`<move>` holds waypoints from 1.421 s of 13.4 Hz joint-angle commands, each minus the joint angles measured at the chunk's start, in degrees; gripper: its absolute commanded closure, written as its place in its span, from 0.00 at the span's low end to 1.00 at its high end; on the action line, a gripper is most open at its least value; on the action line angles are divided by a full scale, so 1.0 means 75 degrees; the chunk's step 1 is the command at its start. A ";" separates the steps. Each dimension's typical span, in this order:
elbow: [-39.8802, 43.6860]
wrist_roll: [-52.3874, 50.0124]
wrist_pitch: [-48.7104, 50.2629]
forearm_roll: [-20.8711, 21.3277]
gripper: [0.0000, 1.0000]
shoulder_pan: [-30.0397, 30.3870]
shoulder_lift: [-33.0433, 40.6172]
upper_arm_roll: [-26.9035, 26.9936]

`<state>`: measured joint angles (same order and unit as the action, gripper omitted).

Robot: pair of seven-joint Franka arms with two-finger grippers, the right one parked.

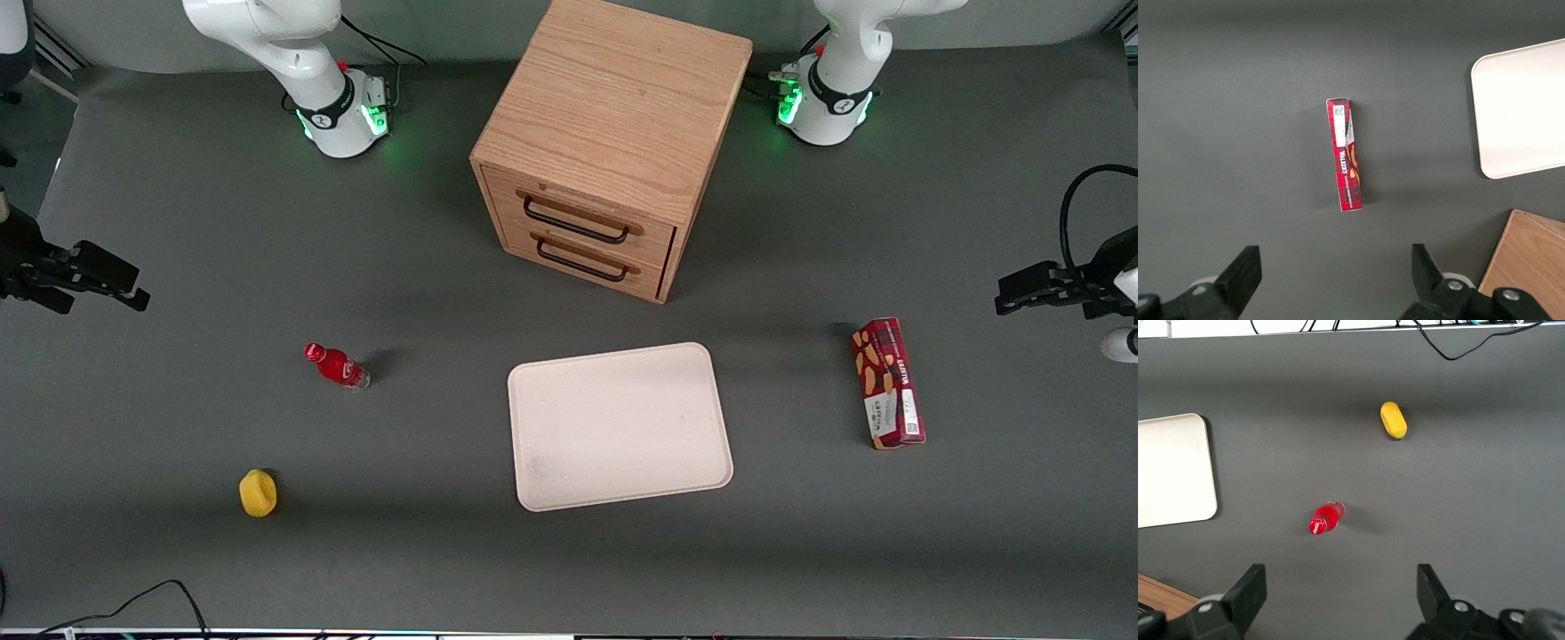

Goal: Place red cookie box on tray
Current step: 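Move the left gripper toward the red cookie box, fingers open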

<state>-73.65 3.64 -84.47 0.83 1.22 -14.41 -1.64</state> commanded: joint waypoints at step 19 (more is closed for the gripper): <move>-0.0422 0.0124 -0.0234 -0.0051 0.00 -0.0115 -0.0468 0.0055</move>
<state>-75.44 3.64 -85.35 0.87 0.61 -17.89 -1.50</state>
